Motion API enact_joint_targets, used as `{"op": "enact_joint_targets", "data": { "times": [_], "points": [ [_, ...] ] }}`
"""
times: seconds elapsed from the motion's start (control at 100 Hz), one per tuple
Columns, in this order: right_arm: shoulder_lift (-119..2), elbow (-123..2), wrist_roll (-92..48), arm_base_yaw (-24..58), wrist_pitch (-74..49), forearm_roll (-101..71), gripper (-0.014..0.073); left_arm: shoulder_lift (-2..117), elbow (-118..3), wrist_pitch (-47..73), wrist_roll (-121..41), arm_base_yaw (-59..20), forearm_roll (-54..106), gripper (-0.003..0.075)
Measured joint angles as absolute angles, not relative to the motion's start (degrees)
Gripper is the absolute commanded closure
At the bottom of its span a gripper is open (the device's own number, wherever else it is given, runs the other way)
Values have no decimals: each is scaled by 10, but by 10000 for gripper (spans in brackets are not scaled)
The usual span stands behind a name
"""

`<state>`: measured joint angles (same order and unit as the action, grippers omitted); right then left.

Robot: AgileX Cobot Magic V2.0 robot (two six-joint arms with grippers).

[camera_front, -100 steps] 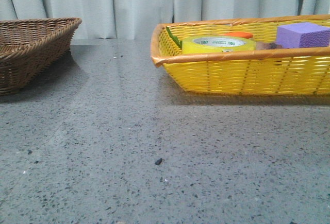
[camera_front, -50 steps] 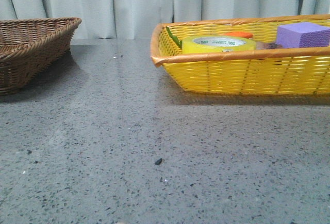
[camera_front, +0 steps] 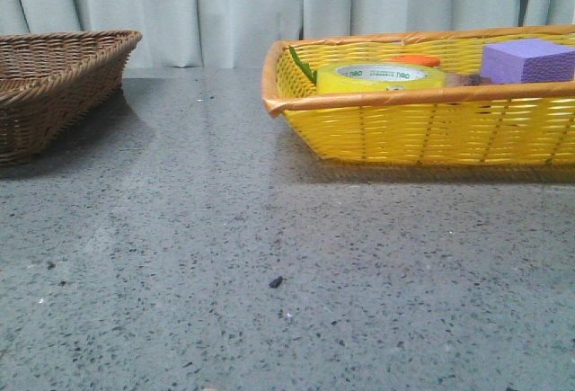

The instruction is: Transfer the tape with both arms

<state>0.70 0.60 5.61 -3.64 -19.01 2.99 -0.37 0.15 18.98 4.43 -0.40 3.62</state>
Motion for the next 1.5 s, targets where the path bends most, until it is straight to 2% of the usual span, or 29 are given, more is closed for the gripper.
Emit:
{"op": "enact_joint_targets", "data": {
  "times": [0.98,1.34,1.5],
  "points": [
    [7,6,56,-36,-185,30,668,-4,2,161,44,-4,36,741],
    [7,6,56,-36,-142,30,668,-4,2,79,44,-4,36,741],
    [7,6,56,-36,-56,30,668,-4,2,12,44,-4,35,741]
  ]
}}
